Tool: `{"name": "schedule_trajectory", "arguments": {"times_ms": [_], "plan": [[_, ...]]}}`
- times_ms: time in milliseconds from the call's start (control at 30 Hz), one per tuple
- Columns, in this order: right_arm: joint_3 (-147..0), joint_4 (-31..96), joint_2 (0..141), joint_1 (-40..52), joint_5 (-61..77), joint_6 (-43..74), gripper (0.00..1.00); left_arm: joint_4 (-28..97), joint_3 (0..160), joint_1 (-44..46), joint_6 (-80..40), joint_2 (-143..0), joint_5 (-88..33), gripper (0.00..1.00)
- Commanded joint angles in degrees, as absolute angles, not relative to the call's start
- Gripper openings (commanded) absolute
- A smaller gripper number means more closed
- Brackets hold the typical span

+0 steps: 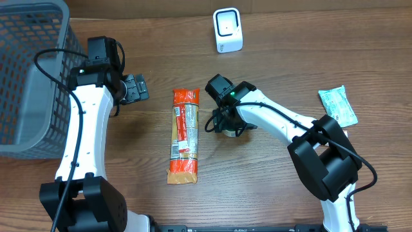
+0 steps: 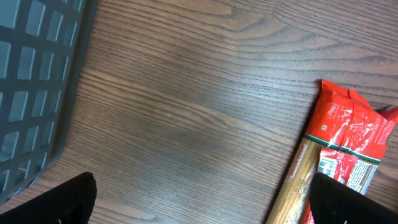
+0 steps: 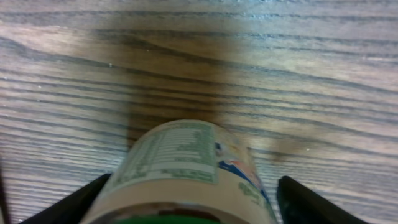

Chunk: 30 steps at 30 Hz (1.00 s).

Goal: Scan the item barcode
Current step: 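Lift the green-lidded jar with the right gripper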

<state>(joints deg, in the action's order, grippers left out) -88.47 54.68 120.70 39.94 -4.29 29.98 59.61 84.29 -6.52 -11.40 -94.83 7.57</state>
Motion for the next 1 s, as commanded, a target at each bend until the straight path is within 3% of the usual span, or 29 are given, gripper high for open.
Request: {"name": "schedule_trajectory", "arguments": {"times_ms": [0, 333, 533, 967], "plan": [[-88.4, 54.4, 120.6, 40.2, -4.3, 30.0, 0.79, 59.6, 83.9, -6.7, -10.9, -94.9, 7.9, 1.00], [-88.5, 54.2, 120.6, 40.1, -4.1, 29.9, 0.77, 59.6, 83.9, -6.7, -10.9, -94.9, 7.9, 1.00], [-88.5, 54.3, 120.6, 40.1, -4.2, 29.9, 0.53, 59.6, 83.9, -6.7, -10.9, -94.9, 7.9, 1.00], [-88.5, 54.2, 120.6, 40.1, -4.2, 29.9, 0.42, 59.5, 83.9, -6.7, -10.9, -94.9, 7.9, 1.00]]}}
